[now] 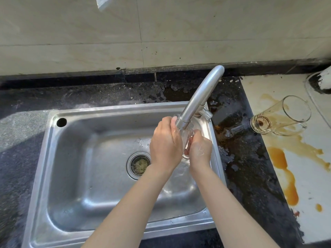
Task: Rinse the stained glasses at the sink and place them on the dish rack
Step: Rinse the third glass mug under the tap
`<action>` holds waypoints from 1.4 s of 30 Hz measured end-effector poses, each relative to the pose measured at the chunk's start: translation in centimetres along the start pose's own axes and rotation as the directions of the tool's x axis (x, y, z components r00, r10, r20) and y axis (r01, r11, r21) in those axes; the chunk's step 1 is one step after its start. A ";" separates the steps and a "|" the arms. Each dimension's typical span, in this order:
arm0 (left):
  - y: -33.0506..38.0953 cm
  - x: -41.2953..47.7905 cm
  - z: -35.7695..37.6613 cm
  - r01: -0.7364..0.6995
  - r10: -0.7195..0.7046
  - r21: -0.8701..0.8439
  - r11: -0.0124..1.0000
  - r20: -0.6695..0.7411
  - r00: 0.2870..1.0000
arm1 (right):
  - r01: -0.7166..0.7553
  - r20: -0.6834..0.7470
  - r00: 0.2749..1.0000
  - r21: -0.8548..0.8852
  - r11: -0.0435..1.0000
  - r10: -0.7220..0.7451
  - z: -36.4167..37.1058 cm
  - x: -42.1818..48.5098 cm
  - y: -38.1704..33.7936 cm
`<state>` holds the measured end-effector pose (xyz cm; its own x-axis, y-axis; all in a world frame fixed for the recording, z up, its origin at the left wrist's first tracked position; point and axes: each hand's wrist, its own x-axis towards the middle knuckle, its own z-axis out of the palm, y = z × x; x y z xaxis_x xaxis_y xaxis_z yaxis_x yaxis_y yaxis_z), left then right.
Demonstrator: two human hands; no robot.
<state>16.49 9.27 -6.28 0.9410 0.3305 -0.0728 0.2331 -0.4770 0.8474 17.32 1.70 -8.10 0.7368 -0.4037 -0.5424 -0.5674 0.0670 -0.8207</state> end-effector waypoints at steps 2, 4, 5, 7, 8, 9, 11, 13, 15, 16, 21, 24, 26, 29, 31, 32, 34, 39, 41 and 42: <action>0.6 0.8 -0.3 0.081 -0.078 -0.042 0.996 0.068 0.995 | 0.055 0.004 0.998 -0.023 0.998 -0.055 -0.5 -0.2 0.0; 0.9 2.0 -0.8 0.215 -0.170 -0.178 0.960 0.239 0.956 | 0.133 0.032 0.991 -0.066 0.989 -0.131 -0.9 -0.6 -0.1; 1.0 2.4 -1.2 0.315 -0.209 -0.290 0.904 0.343 0.916 | 0.161 0.047 0.986 -0.078 0.984 -0.157 -1.0 -0.7 -0.2; 1.0 2.7 -1.7 0.468 -0.261 -0.465 0.752 0.442 0.858 | 0.216 0.074 0.975 -0.093 0.972 -0.210 -1.1 -0.8 -0.6; 0.4 2.8 -1.7 0.485 -0.266 -0.499 0.718 0.447 0.854 | 0.241 0.075 0.969 -0.109 0.964 -0.233 -1.0 -0.7 -0.9; 0.1 2.6 -1.8 0.499 -0.282 -0.511 0.700 0.444 0.851 | 0.257 0.068 0.966 -0.127 0.958 -0.250 -0.8 -0.7 -1.3; -0.4 2.0 -1.9 0.479 -0.316 -0.509 0.715 0.376 0.871 | 0.256 0.034 0.967 -0.149 0.955 -0.254 -0.3 -0.6 -1.8; -0.6 0.9 -1.7 0.335 -0.259 -0.458 0.824 0.222 0.940 | 0.251 0.019 0.968 -0.142 0.958 -0.251 0.2 -0.7 -1.9; -0.9 -0.3 -1.4 0.207 -0.196 -0.327 0.922 0.066 0.978 | 0.285 0.043 0.959 -0.135 0.949 -0.282 0.4 -1.0 -1.7; -0.7 -0.5 -1.3 0.221 -0.236 -0.347 0.912 -0.001 0.972 | 0.320 0.063 0.947 -0.142 0.937 -0.314 0.5 -1.2 -1.5; -0.6 1.9 -3.2 0.686 -0.418 -0.615 0.389 0.546 0.726 | 0.598 0.185 0.801 -0.219 0.771 -0.569 -0.3 -1.3 -1.0; -2.7 2.5 -3.9 0.867 -0.337 -0.353 0.352 0.816 0.469 | 0.721 0.245 0.693 -0.224 0.656 -0.678 -0.6 -1.0 -1.1; -3.4 2.6 -3.9 0.909 -0.311 -0.293 0.297 0.870 0.382 | 0.787 0.294 0.617 -0.206 0.582 -0.730 -0.5 -0.9 -1.2; -3.9 2.6 -3.0 0.890 -0.384 -0.353 0.290 0.808 0.446 | 0.669 0.253 0.736 -0.128 0.732 -0.628 0.1 -0.7 -1.0; -4.4 2.3 -2.1 0.836 -0.426 -0.437 0.333 0.721 0.547 | 0.455 0.269 0.860 -0.015 0.891 -0.434 0.4 -0.8 -0.9; -4.5 2.1 -1.8 0.806 -0.446 -0.486 0.337 0.671 0.592 | 0.352 0.298 0.892 0.018 0.936 -0.341 0.5 -0.8 -0.7; -5.0 1.6 -1.8 0.741 -0.523 -0.566 0.362 0.535 0.664 | 0.137 0.378 0.915 0.042 0.990 -0.143 0.3 -0.7 -0.1; -4.7 0.7 -1.8 0.492 -0.510 -0.526 0.694 0.124 0.851 | -0.124 0.423 0.891 -0.124 0.984 0.166 -0.4 -0.7 0.9; -4.1 0.5 -1.8 0.437 -0.437 -0.550 0.712 0.139 0.888 | -0.052 0.399 0.909 -0.186 0.981 0.124 -0.5 -1.3 1.1; -3.9 0.4 -1.8 0.457 -0.422 -0.575 0.679 0.204 0.883 | 0.001 0.388 0.919 -0.183 0.983 0.071 -0.6 -1.5 1.1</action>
<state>15.50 12.74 -8.67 0.7829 0.3275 -0.5290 0.4469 0.2957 0.8443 15.37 1.79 -8.12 0.7796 -0.0121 -0.6262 -0.6240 -0.1013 -0.7748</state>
